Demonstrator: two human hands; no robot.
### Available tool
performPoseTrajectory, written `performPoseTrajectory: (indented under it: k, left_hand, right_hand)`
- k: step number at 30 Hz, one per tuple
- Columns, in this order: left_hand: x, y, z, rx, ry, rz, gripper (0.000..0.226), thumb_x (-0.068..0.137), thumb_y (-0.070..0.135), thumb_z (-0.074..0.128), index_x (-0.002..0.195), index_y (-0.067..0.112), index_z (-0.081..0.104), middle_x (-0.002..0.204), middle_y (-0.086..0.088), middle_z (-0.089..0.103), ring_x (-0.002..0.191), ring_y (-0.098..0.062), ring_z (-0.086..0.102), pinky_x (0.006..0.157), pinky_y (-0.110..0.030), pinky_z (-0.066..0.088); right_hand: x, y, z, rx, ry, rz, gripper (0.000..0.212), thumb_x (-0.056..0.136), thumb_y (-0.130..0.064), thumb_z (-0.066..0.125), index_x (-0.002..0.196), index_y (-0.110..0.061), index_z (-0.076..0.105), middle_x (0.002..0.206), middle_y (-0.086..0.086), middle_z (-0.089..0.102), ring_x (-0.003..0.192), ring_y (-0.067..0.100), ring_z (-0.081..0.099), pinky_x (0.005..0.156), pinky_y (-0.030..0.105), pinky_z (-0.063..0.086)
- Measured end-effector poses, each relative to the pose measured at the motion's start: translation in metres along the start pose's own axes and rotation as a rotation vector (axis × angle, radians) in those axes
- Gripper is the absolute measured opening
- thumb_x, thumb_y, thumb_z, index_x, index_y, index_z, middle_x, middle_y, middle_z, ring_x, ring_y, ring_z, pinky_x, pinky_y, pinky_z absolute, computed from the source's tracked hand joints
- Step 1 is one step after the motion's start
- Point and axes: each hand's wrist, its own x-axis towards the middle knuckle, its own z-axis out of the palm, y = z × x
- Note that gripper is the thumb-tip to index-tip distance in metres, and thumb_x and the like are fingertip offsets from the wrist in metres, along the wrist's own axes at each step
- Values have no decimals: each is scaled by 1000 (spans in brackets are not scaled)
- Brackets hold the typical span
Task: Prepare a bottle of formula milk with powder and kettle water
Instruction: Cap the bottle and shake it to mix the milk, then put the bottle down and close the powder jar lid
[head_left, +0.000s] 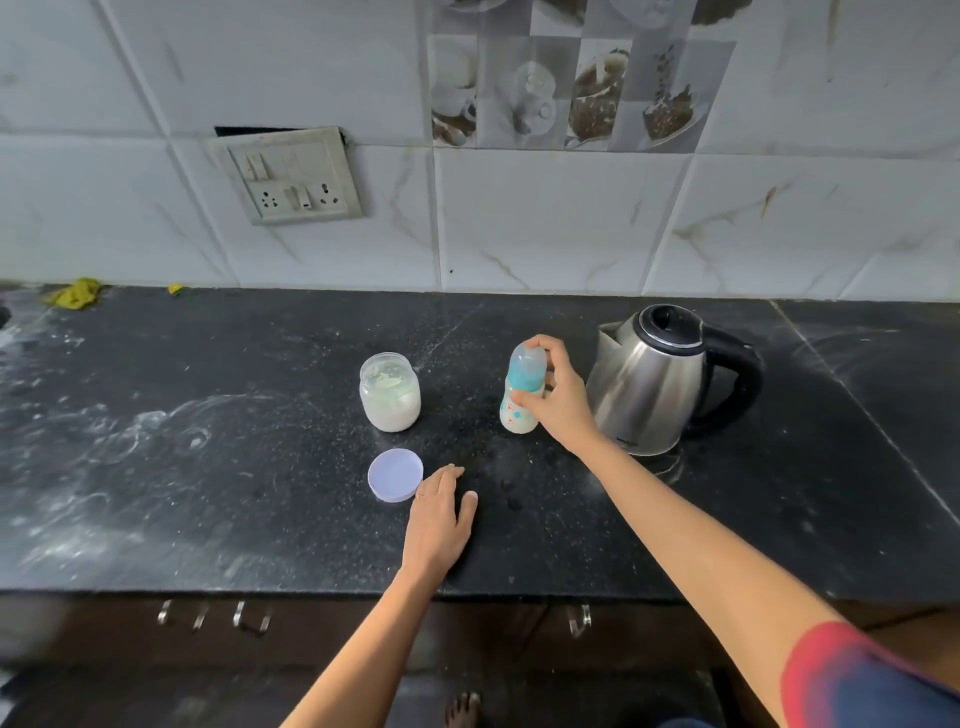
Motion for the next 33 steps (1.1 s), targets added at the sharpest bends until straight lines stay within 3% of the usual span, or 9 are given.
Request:
performPoseTrajectory:
  k: [4, 16, 20, 23, 27, 30, 33]
  left_hand:
    - [-3, -3, 0, 21, 3, -16, 41, 96, 28, 51, 133, 11, 50, 141, -4, 48, 132, -20, 38, 108, -30, 28]
    - [-4, -6, 2, 60, 7, 1, 39, 96, 29, 51, 131, 11, 52, 139, -5, 50, 131, -20, 40, 109, -31, 29]
    - [-6, -4, 2, 58, 5, 12, 38, 96, 27, 51, 130, 10, 52, 137, -5, 51, 131, -20, 39, 109, -29, 27]
    - [-6, -3, -4, 22, 21, 9, 37, 97, 27, 50, 131, 12, 51, 137, -3, 51, 129, -18, 40, 107, -25, 27]
    - [-1, -5, -22, -24, 150, -12, 32, 96, 21, 50, 127, 12, 53, 131, -2, 56, 124, -19, 46, 100, -22, 30]
    - [4, -9, -37, -106, 249, -154, 36, 97, 19, 46, 132, 11, 50, 135, 0, 52, 126, -18, 39, 101, -24, 30]
    - [11, -18, -50, -146, 281, -215, 40, 95, 21, 43, 135, 15, 46, 136, 0, 50, 127, -17, 35, 99, -29, 32]
  right_hand:
    - [5, 19, 9, -95, 5, 6, 65, 73, 2, 76, 116, -35, 45, 123, -9, 49, 113, 16, 52, 95, 41, 53]
    - [16, 47, 18, -222, -23, 53, 69, 76, 1, 76, 123, -34, 40, 129, 1, 44, 116, 15, 47, 94, 24, 46]
    - [14, 49, 15, -228, -63, 45, 73, 75, 2, 76, 130, -30, 41, 132, 2, 43, 120, 15, 46, 102, 30, 45]
    - [3, 49, 10, -307, 50, -99, 69, 73, -2, 75, 132, -23, 47, 133, 8, 37, 125, 18, 40, 110, 33, 38]
    - [-23, 40, 20, -410, 191, -419, 55, 73, -9, 69, 124, -15, 50, 128, 15, 39, 121, 25, 40, 105, 19, 33]
    - [-42, 40, 42, -394, 20, -443, 50, 78, -12, 70, 124, -15, 50, 123, 8, 42, 116, 20, 42, 101, 33, 42]
    - [-52, 41, 67, -476, -255, -298, 54, 82, -24, 70, 130, -12, 47, 125, 7, 42, 118, 20, 41, 101, 39, 42]
